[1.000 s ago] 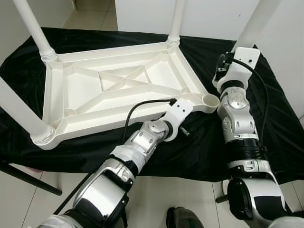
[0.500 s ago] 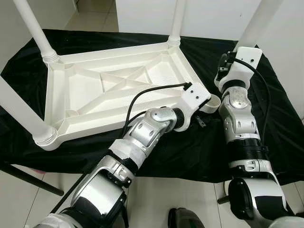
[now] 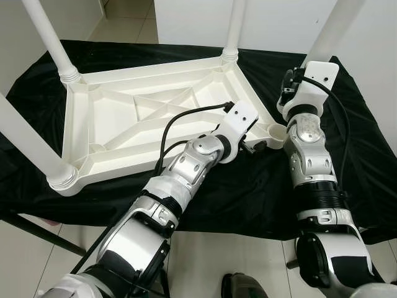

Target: Building children table

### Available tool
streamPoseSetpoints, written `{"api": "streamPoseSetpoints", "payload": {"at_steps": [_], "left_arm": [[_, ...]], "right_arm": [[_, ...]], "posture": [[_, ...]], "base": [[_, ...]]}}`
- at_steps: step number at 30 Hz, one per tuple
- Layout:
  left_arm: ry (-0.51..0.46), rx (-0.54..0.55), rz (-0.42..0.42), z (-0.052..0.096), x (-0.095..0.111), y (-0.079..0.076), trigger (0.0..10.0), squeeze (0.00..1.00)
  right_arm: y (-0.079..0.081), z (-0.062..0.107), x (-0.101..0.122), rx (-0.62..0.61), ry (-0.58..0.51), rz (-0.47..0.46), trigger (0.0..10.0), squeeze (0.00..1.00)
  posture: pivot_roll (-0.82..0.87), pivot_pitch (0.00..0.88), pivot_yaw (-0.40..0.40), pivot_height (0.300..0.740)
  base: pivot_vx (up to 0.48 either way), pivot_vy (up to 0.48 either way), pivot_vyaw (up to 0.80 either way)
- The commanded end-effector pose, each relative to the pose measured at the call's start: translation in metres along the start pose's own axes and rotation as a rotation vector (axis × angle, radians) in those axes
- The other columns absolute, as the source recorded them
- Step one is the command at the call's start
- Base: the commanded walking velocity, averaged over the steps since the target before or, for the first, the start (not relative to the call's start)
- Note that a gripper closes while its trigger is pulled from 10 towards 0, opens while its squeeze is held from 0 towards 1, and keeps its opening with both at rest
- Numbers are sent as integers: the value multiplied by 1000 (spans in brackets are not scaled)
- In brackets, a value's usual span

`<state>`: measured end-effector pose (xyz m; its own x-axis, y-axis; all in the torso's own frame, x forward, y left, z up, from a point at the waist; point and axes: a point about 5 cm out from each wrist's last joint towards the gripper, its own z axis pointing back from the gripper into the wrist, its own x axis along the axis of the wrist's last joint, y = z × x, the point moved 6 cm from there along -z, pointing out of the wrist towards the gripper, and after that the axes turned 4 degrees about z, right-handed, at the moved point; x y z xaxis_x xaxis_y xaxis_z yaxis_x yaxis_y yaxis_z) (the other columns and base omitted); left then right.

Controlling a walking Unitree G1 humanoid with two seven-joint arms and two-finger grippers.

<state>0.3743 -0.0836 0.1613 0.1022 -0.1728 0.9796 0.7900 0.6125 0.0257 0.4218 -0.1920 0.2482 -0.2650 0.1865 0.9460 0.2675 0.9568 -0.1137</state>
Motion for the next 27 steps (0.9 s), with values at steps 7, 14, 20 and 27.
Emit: {"api": "streamPoseSetpoints", "payload": {"at_steps": [7, 14, 20, 27], "left_arm": [[56, 52, -50, -5, -18, 1, 10000, 0], [98, 39, -84, -5, -29, -3, 10000, 0], [117, 34, -91, -6, -35, -3, 10000, 0], [136, 28, -104, -8, -39, -3, 10000, 0]], "right_arm": [[-3, 1, 2, -2, -15, 6, 10000, 0], [-2, -1, 4, 0, -19, 5, 10000, 0], [-1, -3, 5, -1, -22, 1, 10000, 0], [-1, -4, 6, -5, -22, -7, 10000, 0]], "posture": [[-93, 0, 34, 740], [-90, 0, 34, 740], [-86, 0, 36, 740], [-83, 0, 40, 740]], "base": [[0, 0, 0], [0, 0, 0], [0, 0, 0], [0, 0, 0]]}}
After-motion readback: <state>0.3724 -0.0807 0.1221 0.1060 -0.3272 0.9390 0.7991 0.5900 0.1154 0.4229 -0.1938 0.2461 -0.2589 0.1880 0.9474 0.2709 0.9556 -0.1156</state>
